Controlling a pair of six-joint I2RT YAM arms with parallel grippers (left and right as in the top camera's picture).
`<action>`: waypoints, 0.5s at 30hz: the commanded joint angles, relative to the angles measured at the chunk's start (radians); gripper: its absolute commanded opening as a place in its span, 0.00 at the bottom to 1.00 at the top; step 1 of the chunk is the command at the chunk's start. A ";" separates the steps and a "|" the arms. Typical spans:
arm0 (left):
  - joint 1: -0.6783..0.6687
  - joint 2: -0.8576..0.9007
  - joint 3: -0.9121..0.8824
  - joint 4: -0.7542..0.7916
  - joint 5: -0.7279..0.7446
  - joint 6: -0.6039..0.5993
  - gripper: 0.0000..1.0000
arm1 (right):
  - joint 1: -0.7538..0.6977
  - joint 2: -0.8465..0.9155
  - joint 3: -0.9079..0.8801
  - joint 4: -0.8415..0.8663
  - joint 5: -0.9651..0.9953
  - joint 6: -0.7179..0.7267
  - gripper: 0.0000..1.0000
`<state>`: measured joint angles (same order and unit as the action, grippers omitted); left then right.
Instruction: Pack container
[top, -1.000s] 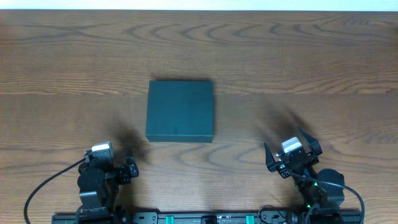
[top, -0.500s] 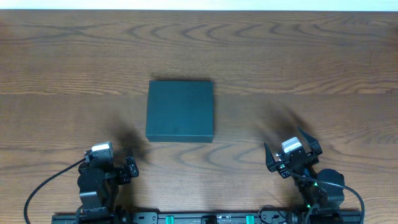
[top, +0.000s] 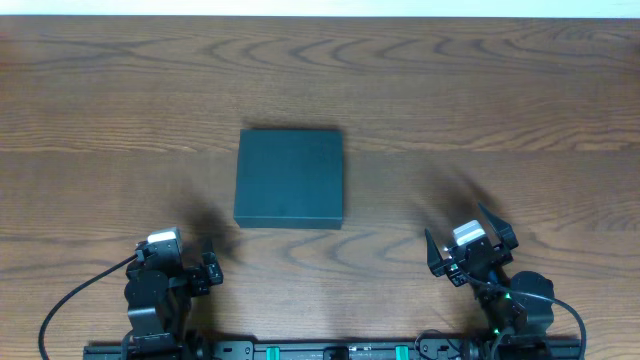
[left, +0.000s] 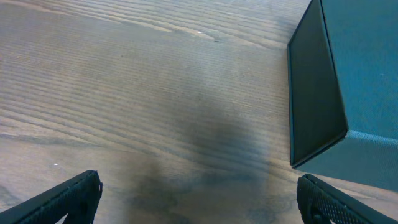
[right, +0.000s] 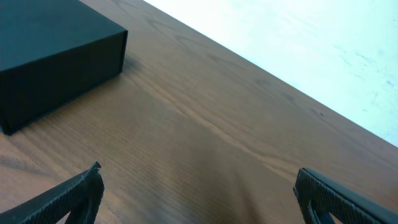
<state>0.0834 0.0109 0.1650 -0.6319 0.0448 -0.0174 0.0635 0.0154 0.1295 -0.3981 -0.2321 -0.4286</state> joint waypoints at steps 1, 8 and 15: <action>-0.002 -0.007 -0.010 -0.003 -0.012 0.021 0.99 | -0.006 -0.010 -0.012 0.002 -0.001 -0.014 0.99; -0.003 -0.007 -0.010 -0.003 -0.012 0.021 0.99 | -0.006 -0.010 -0.012 0.002 -0.001 -0.014 0.99; -0.003 -0.007 -0.010 -0.003 -0.012 0.021 0.99 | -0.006 -0.010 -0.012 0.002 -0.001 -0.014 0.99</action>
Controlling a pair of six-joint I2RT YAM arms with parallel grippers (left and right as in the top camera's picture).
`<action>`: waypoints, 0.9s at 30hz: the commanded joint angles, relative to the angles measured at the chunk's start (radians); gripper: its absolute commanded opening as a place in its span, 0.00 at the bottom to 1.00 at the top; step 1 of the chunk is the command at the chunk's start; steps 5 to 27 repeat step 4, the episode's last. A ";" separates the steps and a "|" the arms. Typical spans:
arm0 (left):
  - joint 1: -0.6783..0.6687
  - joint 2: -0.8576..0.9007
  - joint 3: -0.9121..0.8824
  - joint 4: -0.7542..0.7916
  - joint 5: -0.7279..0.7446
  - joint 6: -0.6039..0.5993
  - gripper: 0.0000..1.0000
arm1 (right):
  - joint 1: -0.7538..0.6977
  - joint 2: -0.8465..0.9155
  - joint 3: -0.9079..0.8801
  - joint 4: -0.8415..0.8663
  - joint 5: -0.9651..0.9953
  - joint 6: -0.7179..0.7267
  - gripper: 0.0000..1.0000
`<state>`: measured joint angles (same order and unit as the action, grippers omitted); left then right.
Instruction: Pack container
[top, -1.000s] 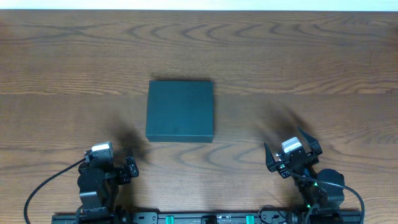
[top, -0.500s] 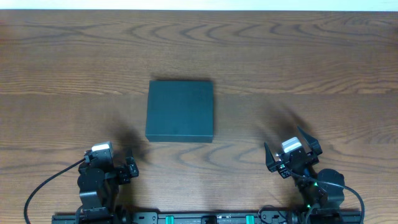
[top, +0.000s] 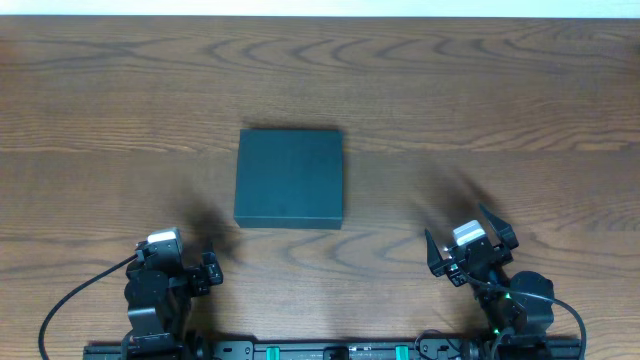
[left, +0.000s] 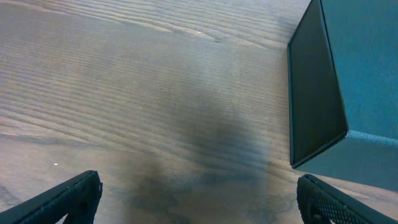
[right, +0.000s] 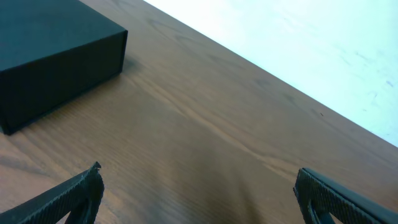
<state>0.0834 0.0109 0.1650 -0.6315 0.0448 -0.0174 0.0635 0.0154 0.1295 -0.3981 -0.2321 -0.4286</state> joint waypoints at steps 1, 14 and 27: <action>-0.003 -0.007 -0.010 -0.003 -0.012 0.021 0.99 | -0.006 -0.010 -0.012 0.002 -0.001 -0.014 0.99; -0.002 -0.007 -0.010 -0.004 -0.012 0.021 0.99 | -0.006 -0.010 -0.012 0.002 -0.001 -0.014 0.99; -0.002 -0.007 -0.010 -0.004 -0.012 0.021 0.99 | -0.006 -0.010 -0.012 0.002 -0.001 -0.014 0.99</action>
